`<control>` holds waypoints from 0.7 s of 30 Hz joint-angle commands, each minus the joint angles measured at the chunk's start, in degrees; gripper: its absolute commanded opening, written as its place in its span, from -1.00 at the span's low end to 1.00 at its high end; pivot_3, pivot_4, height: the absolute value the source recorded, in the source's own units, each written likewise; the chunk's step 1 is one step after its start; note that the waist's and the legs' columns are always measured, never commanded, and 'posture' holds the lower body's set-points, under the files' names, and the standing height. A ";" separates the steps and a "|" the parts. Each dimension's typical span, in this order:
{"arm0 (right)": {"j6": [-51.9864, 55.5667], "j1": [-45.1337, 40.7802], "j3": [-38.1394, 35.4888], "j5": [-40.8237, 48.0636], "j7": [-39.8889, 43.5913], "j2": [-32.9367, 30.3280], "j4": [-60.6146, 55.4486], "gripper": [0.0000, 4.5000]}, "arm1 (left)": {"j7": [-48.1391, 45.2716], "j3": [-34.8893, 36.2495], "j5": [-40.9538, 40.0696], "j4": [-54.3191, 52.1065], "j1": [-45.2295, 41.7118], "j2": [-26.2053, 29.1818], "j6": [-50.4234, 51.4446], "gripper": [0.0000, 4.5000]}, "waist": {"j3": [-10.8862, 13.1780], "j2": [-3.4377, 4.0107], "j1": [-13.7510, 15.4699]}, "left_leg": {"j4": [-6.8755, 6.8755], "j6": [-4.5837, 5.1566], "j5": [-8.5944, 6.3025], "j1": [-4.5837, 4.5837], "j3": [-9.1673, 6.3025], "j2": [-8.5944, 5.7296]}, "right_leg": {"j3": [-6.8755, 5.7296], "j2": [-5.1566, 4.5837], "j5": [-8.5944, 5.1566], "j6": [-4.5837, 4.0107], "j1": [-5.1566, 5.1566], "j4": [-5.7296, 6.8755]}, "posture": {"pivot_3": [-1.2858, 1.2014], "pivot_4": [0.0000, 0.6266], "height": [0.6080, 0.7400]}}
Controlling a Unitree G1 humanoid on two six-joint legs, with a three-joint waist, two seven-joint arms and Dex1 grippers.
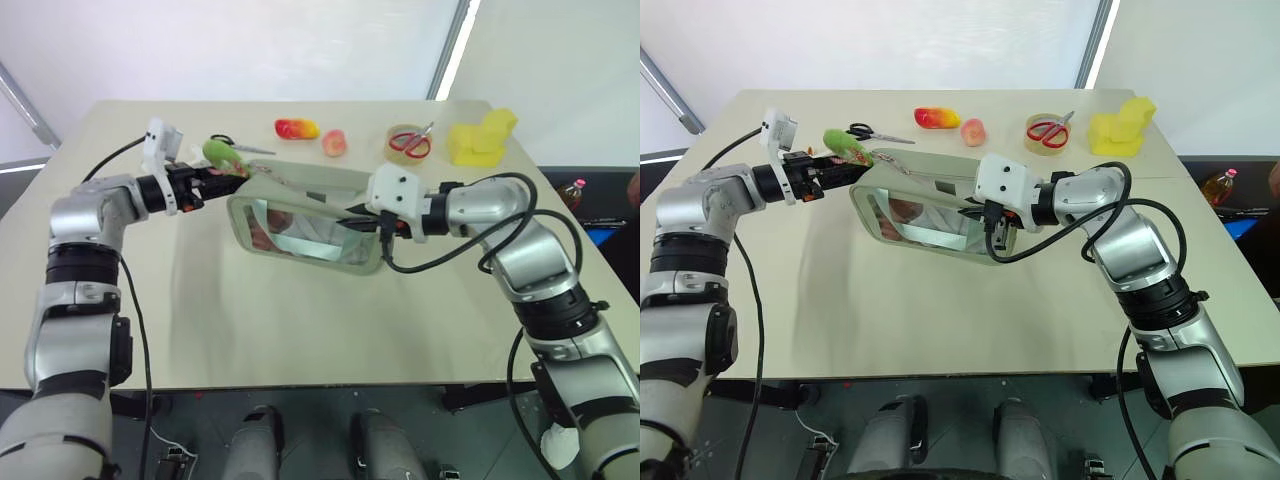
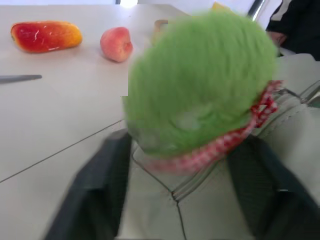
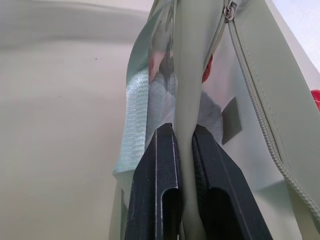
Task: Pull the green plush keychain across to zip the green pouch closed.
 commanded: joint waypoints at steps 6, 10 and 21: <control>0.18 -0.48 -1.90 0.70 -0.67 -0.49 -1.89 -1.00 | -3.58 2.47 -1.83 -6.29 -3.04 5.07 1.44 -0.99 | 0.01 -0.01 -0.04 | -0.03 0.00 0.00 -0.01 0.00 0.00 | 0.00 0.00 0.00 0.01 -0.02 -0.01 | 0.03 -0.52 1.00; 0.02 -0.73 -1.72 0.72 -0.99 -0.15 -1.32 -1.00 | -2.72 1.93 -4.25 -11.36 -6.98 2.54 4.54 -0.99 | 0.02 -0.03 0.32 | -0.01 0.00 0.00 -0.02 -0.01 0.00 | 0.00 0.00 -0.01 -0.01 0.00 -0.01 | 0.03 -0.52 1.00; 0.50 -1.29 -1.53 0.54 -1.78 0.58 -0.67 -1.00 | -2.82 -8.41 1.46 -22.28 -2.47 -0.47 1.36 -0.99 | 0.02 -0.02 -0.09 | -0.03 0.00 0.00 0.04 -0.04 0.04 | 0.08 0.12 0.04 0.07 -0.01 0.02 | 0.03 -0.52 1.00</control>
